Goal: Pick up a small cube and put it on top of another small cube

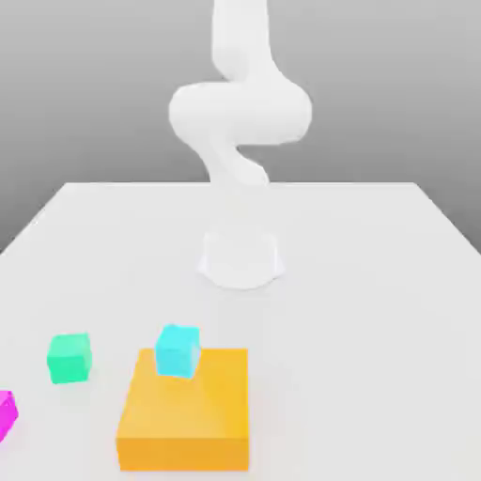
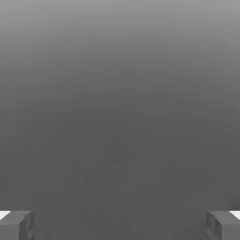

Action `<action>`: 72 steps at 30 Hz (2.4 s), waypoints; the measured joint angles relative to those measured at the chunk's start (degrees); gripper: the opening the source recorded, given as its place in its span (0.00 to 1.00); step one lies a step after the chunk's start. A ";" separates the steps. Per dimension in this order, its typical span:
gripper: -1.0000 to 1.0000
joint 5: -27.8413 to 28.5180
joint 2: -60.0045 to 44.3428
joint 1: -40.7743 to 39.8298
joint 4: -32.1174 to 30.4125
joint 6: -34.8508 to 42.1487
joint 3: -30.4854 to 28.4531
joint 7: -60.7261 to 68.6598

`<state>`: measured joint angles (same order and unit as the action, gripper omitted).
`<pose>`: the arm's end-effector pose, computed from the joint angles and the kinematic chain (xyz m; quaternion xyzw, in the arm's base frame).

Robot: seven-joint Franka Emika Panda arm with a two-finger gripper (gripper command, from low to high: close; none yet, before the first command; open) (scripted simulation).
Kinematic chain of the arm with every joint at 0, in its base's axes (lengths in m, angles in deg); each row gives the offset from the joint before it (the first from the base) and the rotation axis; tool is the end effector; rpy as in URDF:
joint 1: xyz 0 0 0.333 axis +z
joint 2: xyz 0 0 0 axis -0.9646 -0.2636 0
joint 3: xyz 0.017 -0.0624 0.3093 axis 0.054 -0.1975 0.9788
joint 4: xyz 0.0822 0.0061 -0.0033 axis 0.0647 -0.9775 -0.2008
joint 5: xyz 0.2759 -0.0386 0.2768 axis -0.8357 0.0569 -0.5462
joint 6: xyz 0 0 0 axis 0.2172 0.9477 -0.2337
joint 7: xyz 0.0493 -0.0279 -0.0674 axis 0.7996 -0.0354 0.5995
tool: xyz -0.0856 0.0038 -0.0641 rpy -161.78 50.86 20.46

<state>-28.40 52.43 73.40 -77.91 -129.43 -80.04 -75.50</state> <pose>0.3789 -0.0209 0.6818 -0.8580 0.3660 -0.3389 0.1228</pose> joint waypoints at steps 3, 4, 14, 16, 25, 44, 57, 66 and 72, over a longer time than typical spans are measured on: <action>0.50 1.83 -6.50 -1.52 0.12 -1.91 -1.99 2.18; 0.50 2.28 -8.58 -1.98 0.17 -2.48 -2.72 3.00; 0.50 2.92 -29.18 -6.10 0.51 -8.71 -11.53 13.68; 0.50 1.75 -33.39 -6.94 0.57 -9.97 -13.34 16.70; 0.50 -8.02 -52.84 -15.97 0.93 -15.41 -15.49 33.56; 0.00 -14.33 -66.13 -24.36 2.09 -20.62 -11.55 43.03; 0.00 -0.31 -38.55 -10.48 -15.75 -12.05 -11.17 6.65; 0.00 0.51 -22.72 -8.65 -28.53 -9.06 -3.53 -13.75; 1.00 -0.12 -31.06 -8.25 -30.70 -19.56 -3.34 -14.29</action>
<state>-28.52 21.37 65.15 -108.62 -148.98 -83.38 -89.79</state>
